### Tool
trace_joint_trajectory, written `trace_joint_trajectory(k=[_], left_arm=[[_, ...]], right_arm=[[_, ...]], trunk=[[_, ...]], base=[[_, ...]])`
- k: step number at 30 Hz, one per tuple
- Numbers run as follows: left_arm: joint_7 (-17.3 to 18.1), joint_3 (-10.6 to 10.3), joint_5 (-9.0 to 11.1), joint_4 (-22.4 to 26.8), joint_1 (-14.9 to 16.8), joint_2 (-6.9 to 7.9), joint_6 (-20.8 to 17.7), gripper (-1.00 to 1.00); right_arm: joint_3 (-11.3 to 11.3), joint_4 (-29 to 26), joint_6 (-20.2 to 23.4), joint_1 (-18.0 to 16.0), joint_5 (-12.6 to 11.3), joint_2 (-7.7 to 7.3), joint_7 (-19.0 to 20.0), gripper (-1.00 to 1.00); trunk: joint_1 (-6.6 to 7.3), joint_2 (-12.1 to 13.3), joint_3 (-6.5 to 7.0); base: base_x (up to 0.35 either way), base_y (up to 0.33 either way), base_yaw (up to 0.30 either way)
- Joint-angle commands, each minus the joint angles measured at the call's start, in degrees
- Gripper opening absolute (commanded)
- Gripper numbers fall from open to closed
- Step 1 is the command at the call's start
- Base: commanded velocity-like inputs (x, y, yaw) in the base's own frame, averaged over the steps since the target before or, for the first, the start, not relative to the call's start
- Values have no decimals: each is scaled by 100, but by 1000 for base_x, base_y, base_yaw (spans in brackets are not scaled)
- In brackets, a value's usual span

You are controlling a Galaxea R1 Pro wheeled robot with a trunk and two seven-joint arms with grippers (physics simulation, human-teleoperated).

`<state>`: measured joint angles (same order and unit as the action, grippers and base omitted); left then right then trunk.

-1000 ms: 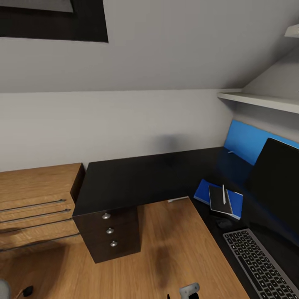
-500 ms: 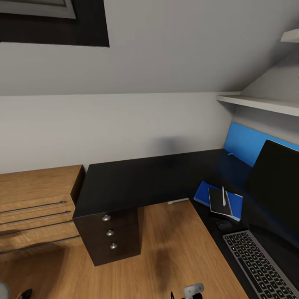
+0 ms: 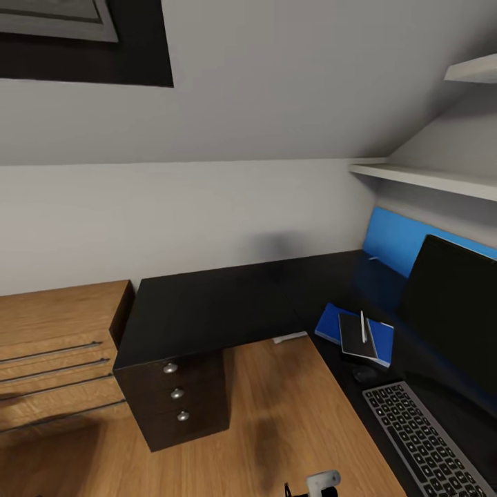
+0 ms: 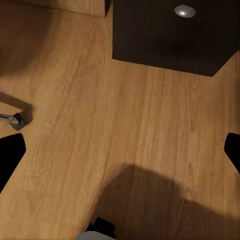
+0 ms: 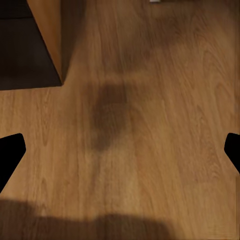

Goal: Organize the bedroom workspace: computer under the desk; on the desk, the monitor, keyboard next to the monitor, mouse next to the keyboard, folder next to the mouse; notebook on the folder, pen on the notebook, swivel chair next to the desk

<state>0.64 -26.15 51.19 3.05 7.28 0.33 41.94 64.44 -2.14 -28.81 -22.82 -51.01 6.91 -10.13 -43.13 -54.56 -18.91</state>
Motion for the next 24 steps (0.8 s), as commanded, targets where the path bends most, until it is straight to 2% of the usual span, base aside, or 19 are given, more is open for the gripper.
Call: trace_joint_trajectory(k=[1, 9, 17, 24], left_arm=[[7, -49, 58, 3, 1, 2, 14, 100], [7, -48, 58, 2, 1, 2, 11, 100], [7, -49, 58, 1, 1, 2, 10, 100], [7, -48, 58, 1, 1, 2, 11, 100]], right_arm=[[47, -1, -3, -3, -14, -2, -41, 100], [58, 56, -2, -2, -30, -191, -36, 100], [68, 63, -2, -1, -31, -215, -33, 100], [69, 64, -8, 2, -32, -209, -40, 100]], trunk=[[-1, -5, 1], [-1, -5, 56], [-1, -5, 111], [-1, -5, 169]], base=[[0, 0, -183], [0, 0, -158], [0, 0, -119], [0, 0, -33]])
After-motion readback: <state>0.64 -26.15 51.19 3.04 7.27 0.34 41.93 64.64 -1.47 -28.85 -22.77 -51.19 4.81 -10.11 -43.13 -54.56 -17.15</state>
